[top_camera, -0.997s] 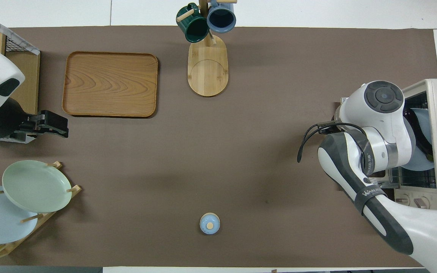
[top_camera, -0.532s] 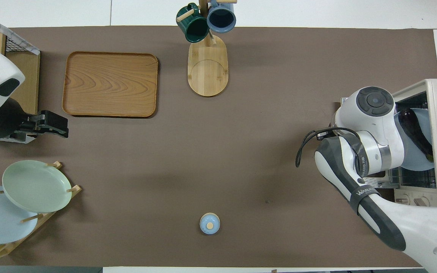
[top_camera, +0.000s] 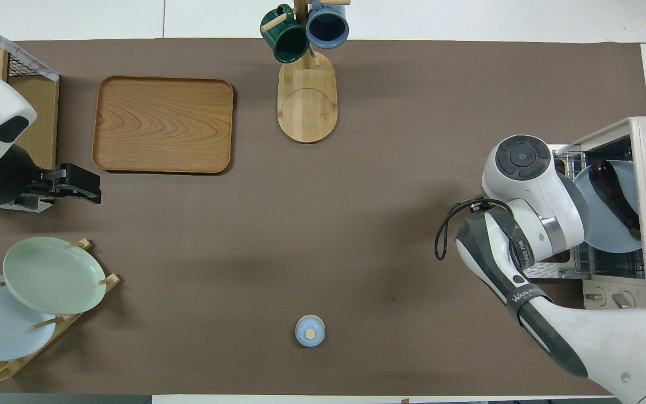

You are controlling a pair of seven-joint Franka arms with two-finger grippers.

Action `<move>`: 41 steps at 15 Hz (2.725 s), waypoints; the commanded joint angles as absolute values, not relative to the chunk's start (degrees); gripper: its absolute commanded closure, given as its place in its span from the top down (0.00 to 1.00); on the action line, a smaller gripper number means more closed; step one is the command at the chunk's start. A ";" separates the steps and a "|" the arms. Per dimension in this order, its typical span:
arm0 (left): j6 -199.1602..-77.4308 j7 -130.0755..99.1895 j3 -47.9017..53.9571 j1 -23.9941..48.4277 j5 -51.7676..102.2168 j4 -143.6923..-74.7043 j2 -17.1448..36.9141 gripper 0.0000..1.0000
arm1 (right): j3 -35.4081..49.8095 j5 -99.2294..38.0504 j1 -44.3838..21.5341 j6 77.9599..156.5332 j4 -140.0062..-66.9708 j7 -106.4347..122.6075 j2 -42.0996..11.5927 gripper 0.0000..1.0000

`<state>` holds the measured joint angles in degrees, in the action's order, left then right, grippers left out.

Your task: Put eggplant into oven

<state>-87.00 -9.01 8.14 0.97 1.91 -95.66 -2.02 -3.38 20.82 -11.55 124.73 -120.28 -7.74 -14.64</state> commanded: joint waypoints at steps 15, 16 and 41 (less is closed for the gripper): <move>-87.54 -8.70 8.79 -0.18 2.37 -96.33 -2.81 1.00 | -3.08 17.49 -1.68 110.67 -112.85 9.58 -6.16 0.00; -87.54 -8.70 8.79 -0.18 2.37 -96.33 -2.73 1.00 | -3.08 17.23 -1.15 109.52 -112.76 10.19 -5.37 0.00; -87.54 -8.70 8.88 -0.18 2.37 -96.33 -2.81 1.00 | -2.72 4.75 0.00 76.90 -81.03 14.85 -7.65 0.00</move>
<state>-87.00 -9.01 8.14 0.97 1.91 -95.66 -2.02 -2.79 6.53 -0.58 78.23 -82.93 14.17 -5.81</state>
